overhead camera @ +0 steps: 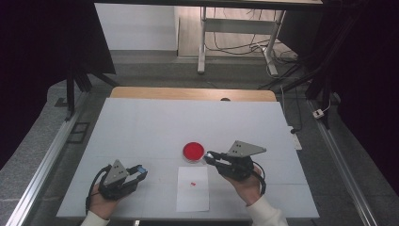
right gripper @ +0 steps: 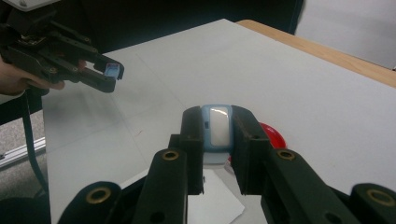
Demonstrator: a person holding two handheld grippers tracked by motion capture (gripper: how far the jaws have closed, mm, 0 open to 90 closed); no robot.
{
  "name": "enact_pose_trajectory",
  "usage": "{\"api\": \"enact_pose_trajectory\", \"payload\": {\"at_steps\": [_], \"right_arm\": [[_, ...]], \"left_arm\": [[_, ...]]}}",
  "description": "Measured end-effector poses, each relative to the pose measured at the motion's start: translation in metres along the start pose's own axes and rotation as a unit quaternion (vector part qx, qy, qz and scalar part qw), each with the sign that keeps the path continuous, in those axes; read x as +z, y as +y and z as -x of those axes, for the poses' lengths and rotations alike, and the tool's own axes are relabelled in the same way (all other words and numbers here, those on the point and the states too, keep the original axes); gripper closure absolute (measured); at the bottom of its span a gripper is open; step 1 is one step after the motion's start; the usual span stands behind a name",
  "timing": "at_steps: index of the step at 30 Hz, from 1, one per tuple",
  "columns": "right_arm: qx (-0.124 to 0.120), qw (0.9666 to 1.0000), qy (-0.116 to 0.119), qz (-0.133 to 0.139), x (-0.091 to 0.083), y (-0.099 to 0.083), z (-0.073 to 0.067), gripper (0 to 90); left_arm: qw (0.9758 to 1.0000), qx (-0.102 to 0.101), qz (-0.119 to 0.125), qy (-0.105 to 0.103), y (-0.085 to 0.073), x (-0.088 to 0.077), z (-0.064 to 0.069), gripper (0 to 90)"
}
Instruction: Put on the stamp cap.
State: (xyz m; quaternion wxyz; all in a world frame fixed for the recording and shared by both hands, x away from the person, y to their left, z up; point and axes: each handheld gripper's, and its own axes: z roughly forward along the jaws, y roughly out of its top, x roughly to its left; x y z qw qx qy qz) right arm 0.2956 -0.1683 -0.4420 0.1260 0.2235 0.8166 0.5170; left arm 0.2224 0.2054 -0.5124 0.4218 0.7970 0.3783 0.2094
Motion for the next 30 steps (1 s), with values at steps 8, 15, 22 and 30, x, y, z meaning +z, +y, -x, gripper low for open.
{"api": "enact_pose_trajectory", "payload": {"at_steps": [8,15,22,30], "right_arm": [[-0.001,1.0000,0.002,-0.001,0.002,0.000,-0.001,74.7],[0.000,1.0000,0.003,0.003,0.002,0.000,-0.001,74.7],[0.000,1.0000,0.001,0.002,0.002,0.000,-0.002,74.7],[0.000,1.0000,0.003,0.002,0.003,0.000,-0.002,74.7]], "left_arm": [[1.0000,0.008,0.002,-0.006,0.005,0.005,0.004,65.3],[0.9999,0.012,0.002,-0.012,0.009,0.008,0.009,65.3],[0.9996,0.016,0.004,-0.022,0.014,0.015,0.014,65.3],[0.9992,0.023,0.007,-0.031,0.022,0.025,0.022,65.3]]}}
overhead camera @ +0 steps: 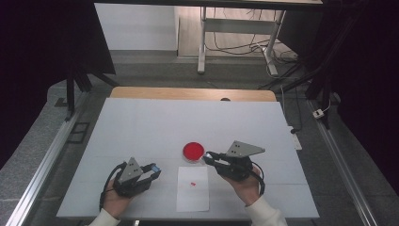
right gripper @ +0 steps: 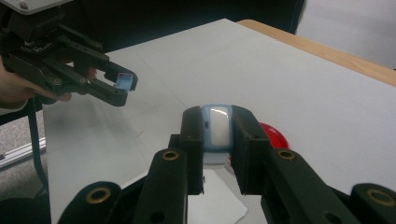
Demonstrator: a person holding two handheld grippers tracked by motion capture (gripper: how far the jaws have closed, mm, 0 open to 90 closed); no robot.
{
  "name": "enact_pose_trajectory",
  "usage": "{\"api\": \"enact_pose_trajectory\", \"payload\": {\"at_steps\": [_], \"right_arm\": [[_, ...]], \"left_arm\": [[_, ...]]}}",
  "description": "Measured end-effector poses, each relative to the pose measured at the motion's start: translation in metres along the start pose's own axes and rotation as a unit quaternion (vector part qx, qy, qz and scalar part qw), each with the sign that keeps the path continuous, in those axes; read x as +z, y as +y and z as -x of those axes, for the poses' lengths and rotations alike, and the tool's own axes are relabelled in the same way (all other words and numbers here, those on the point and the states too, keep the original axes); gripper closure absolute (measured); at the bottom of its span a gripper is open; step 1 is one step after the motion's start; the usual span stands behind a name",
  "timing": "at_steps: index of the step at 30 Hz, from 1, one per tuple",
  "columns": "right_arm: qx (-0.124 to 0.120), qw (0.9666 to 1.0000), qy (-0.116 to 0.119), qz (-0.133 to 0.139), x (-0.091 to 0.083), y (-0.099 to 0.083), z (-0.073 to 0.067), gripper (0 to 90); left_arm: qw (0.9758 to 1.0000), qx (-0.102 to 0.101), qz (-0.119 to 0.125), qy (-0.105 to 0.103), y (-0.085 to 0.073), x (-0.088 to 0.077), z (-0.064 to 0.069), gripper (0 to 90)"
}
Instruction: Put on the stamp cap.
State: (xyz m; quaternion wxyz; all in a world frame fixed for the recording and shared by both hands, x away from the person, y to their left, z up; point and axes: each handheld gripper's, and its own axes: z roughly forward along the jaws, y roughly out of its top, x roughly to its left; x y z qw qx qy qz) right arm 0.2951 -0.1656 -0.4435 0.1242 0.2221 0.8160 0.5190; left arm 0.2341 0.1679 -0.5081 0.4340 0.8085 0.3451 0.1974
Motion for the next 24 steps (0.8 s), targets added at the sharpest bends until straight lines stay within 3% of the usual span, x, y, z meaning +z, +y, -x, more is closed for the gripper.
{"api": "enact_pose_trajectory", "payload": {"at_steps": [24], "right_arm": [[0.005,1.0000,-0.001,0.005,0.003,0.000,-0.002,74.6]], "left_arm": [[0.9996,0.022,0.002,-0.015,0.015,0.027,0.023,65.2]]}}
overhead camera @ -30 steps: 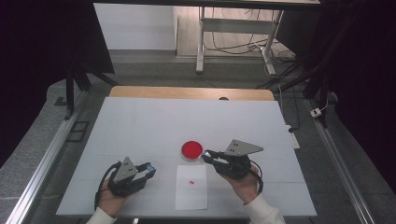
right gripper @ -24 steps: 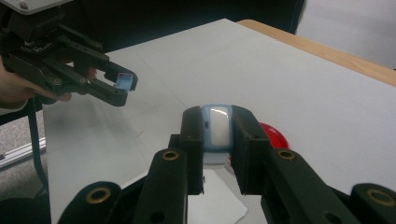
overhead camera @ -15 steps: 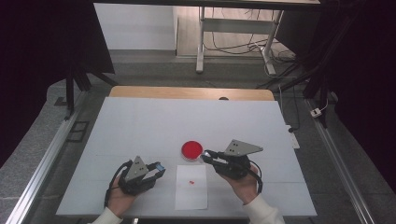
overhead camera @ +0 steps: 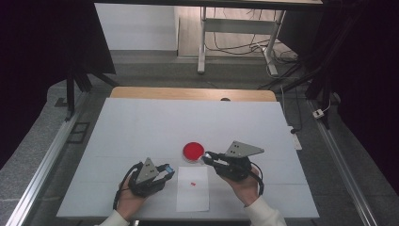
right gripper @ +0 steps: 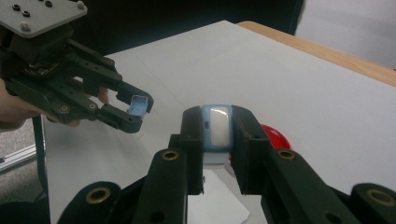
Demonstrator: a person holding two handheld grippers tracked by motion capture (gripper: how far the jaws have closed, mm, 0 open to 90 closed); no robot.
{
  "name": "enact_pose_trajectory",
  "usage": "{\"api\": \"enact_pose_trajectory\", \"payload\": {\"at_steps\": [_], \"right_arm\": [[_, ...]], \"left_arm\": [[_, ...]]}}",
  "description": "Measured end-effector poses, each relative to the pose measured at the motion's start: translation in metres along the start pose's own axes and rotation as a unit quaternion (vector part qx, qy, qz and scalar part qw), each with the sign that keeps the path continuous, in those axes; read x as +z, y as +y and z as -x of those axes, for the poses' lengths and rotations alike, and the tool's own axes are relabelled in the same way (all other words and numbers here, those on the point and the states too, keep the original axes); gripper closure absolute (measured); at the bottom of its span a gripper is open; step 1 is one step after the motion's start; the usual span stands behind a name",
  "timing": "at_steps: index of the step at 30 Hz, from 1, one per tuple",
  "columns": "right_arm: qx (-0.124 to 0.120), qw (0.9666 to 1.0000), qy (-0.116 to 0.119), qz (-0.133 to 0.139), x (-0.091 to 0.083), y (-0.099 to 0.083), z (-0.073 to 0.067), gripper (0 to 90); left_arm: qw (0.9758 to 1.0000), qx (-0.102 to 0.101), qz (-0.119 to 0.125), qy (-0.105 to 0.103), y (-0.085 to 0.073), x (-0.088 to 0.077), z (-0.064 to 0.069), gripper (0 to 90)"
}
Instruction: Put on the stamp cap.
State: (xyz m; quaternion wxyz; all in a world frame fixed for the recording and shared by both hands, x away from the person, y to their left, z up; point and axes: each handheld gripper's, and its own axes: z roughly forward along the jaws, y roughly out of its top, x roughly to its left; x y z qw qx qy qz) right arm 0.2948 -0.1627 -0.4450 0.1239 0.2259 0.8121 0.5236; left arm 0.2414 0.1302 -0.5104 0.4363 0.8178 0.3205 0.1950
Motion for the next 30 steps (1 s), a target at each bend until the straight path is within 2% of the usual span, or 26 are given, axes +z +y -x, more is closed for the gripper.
{"api": "enact_pose_trajectory", "payload": {"at_steps": [12,22,30], "right_arm": [[0.004,1.0000,0.003,0.001,0.002,0.000,-0.001,74.5],[0.004,1.0000,0.006,0.006,0.001,0.001,-0.003,74.5],[0.004,0.9999,0.009,0.002,0.004,0.000,-0.004,74.6]], "left_arm": [[0.9998,0.014,0.000,-0.015,0.012,0.017,0.010,65.3],[0.9992,0.033,0.001,-0.023,0.025,0.033,0.023,65.3],[0.9990,0.036,0.001,-0.027,0.029,0.041,0.028,65.2]]}}
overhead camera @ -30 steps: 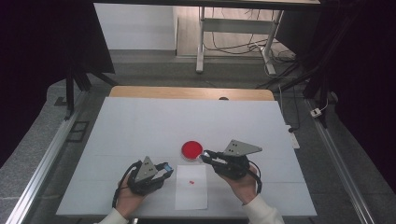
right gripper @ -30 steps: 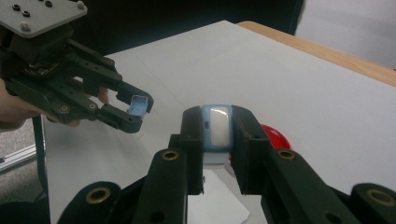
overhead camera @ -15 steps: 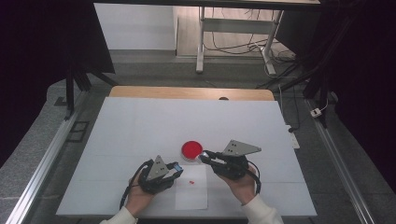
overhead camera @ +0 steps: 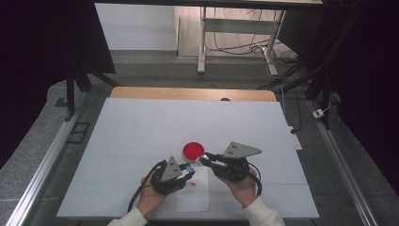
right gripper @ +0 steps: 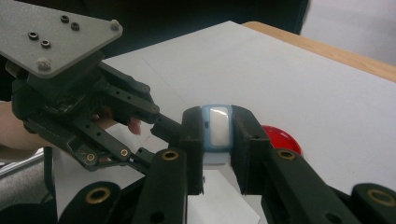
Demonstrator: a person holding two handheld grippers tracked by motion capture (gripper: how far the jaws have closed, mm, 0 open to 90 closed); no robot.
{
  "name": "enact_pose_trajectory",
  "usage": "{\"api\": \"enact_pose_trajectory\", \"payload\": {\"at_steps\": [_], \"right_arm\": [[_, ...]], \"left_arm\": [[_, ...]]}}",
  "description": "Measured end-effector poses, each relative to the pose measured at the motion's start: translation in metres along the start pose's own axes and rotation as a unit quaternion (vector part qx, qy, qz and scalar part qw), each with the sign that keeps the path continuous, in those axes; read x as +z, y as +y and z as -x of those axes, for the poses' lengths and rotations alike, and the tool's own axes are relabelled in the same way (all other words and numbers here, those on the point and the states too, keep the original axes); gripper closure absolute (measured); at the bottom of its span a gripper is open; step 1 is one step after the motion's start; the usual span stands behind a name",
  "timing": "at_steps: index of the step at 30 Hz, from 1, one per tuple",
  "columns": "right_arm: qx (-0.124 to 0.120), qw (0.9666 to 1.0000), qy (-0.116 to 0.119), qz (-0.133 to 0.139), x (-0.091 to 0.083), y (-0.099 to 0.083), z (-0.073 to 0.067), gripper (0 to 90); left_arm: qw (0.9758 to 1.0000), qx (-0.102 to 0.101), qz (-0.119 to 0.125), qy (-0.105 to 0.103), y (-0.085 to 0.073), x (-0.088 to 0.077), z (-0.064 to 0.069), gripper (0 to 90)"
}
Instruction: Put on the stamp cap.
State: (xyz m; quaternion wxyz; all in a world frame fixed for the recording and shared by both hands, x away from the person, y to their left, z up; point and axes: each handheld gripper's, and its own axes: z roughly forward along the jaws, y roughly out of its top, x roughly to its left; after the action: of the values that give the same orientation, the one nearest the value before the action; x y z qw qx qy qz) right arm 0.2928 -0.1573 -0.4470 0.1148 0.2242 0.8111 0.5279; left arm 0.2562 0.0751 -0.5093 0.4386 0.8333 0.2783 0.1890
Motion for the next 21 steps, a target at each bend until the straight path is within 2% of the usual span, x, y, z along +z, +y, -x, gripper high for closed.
{"api": "enact_pose_trajectory", "payload": {"at_steps": [11,21], "right_arm": [[-0.001,1.0000,0.001,-0.004,0.0022,-0.0001,-0.0025,74.6],[0.008,0.9999,-0.004,-0.008,0.0068,-0.0013,-0.0052,74.7]], "left_arm": [[1.0000,0.003,-0.001,0.000,0.0026,0.0072,0.0024,65.3],[1.0000,0.005,-0.001,0.003,0.0037,0.0106,0.0028,65.3]]}}
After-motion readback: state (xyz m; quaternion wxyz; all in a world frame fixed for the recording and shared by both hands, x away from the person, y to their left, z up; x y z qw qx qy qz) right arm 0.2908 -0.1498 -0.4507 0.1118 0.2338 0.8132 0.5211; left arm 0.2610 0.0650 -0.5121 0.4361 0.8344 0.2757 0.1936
